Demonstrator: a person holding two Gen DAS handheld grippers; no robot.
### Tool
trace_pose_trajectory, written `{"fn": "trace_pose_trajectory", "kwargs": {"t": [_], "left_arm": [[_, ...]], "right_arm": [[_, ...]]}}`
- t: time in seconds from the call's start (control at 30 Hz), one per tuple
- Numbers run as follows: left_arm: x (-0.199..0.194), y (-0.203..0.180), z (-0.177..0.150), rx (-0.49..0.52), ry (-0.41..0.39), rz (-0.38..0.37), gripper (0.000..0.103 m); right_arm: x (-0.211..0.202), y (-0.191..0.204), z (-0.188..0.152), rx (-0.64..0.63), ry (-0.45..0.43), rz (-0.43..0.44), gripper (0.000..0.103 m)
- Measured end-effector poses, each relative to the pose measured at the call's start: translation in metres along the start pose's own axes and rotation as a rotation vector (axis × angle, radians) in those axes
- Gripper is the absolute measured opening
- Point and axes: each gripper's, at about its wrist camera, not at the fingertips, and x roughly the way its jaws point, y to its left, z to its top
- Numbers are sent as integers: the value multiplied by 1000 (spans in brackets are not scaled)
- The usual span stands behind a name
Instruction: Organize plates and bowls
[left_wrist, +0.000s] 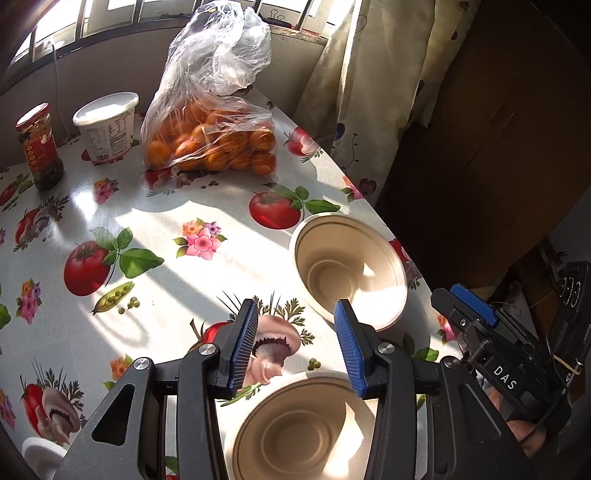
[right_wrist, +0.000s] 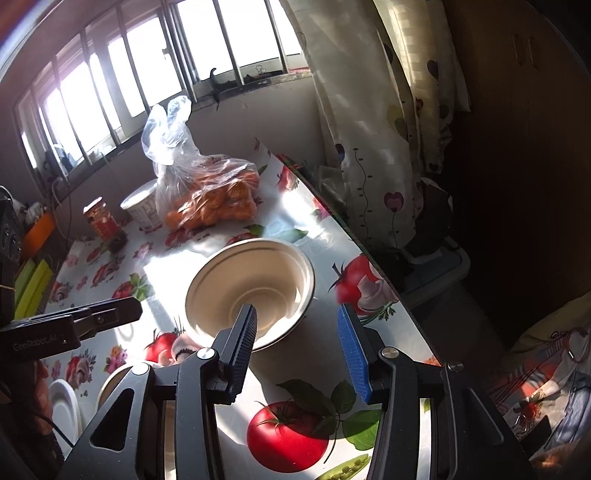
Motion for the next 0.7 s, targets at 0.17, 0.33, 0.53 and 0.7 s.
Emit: {"fn": "trace_pose_trajectory", "kwargs": {"t": [0.17,0.33,0.53,0.7], "left_arm": [[9,2,5,-30,5,7,44],[13,0,10,-41,-2,35,44],[21,-3,15,-46,1,51,44],[30,-3,14,-50,19,66,44]], "right_arm": [[11,-6,4,-11,18,22,45],[24,-9,8,-35,36,47,43],[37,-13,12,-29,54,67,37],[45,-17,14,-25,66,78,30]]}}
